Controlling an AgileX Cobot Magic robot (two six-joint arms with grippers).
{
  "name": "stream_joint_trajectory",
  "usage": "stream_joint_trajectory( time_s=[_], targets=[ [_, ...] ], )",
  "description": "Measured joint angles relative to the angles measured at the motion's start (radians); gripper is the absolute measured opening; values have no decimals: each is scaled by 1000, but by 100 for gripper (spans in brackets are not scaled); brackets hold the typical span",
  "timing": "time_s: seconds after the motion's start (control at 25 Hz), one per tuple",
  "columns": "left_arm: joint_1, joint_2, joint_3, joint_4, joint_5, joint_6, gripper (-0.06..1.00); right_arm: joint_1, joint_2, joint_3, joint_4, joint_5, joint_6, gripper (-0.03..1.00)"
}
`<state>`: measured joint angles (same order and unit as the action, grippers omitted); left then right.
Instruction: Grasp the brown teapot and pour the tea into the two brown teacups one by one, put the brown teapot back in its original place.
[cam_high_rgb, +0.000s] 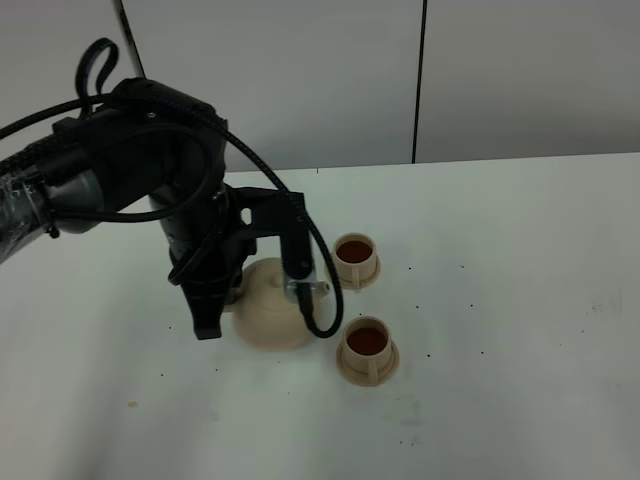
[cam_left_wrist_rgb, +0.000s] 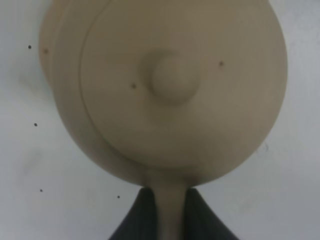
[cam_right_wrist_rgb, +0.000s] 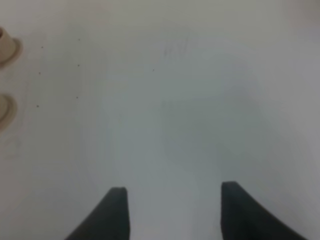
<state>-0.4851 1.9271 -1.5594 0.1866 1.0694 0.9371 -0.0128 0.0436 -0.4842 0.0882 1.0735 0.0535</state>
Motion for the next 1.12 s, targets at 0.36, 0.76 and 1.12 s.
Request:
stream_joint_trajectory(
  time_s=[0.36, 0.76, 1.12],
  targets=[
    [64, -6, 26, -22, -43, 22, 17, 0, 0, 0, 0, 0, 0, 41],
    [112, -7, 139, -28, -209, 17, 17, 0, 0, 0, 0, 0, 0, 41],
    [126, -7, 194, -48, -282, -108, 17, 0, 0, 0, 0, 0, 0, 41]
  ],
)
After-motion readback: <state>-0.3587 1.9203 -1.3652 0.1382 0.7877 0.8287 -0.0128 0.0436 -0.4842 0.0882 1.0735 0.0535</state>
